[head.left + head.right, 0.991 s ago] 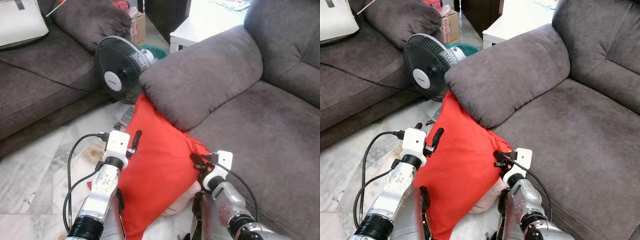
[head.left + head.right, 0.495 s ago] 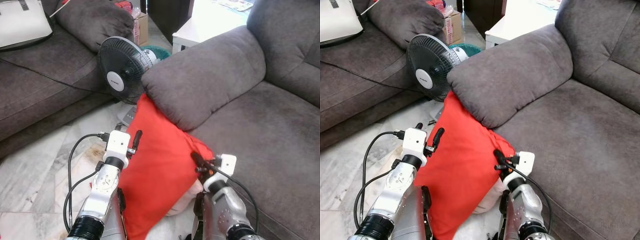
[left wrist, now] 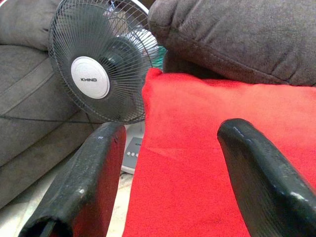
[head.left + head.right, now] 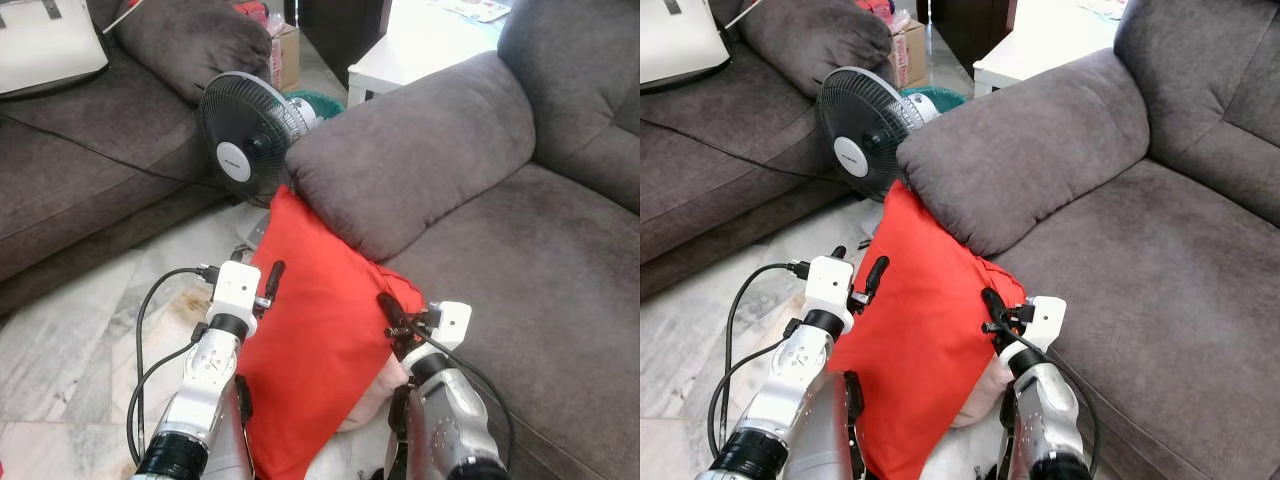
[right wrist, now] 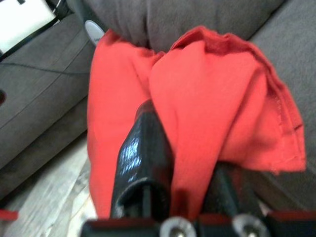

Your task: Move the pillow to the sofa from floor

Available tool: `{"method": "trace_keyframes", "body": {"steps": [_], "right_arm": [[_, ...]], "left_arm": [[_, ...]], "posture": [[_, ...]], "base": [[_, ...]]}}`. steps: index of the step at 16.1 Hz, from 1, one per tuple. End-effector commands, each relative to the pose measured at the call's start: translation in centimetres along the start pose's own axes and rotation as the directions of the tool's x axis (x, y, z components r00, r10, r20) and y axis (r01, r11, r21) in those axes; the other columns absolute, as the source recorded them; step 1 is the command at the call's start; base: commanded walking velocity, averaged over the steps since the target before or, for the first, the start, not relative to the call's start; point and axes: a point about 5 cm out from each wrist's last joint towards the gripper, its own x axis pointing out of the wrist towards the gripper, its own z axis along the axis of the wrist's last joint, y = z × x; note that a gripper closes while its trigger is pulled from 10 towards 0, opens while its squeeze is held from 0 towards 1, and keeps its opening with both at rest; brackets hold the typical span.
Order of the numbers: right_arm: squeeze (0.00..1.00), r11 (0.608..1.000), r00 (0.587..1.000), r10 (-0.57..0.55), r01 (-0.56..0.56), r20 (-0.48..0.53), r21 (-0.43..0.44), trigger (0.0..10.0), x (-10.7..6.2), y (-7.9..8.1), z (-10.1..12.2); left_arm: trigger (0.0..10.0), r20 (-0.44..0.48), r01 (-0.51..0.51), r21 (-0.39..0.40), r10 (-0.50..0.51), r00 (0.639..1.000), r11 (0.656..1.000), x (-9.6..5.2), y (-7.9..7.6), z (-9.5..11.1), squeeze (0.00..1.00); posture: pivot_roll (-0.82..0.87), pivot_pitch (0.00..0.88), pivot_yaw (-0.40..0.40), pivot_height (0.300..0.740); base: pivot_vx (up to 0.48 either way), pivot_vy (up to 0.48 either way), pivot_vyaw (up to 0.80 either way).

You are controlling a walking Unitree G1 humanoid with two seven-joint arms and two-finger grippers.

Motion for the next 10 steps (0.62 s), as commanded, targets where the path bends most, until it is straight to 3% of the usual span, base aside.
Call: {"method": "trace_keyframes", "body": {"steps": [1, 10], "right_arm": [[0.00, 0.999, 0.995, 0.011, -0.008, 0.095, -0.036, 10.0, 0.45, 0.31, 2.19], [0.00, 0.999, 0.997, 0.002, 0.001, 0.081, -0.036, 10.0, 0.00, 0.82, 2.35]], "left_arm": [[10.0, -0.007, 0.008, -0.005, -0.008, 1.000, 1.000, -0.22, -0.05, -0.29, 0.00], [10.0, -0.008, 0.022, -0.007, -0.022, 1.000, 1.000, -0.27, -0.25, -0.35, 0.00]], "posture": [[0.15, 0.098, -0.020, 0.533], [0.15, 0.087, -0.012, 0.628]], "base": [[0.000, 0.000, 0.00], [0.000, 0.000, 0.00]]}}
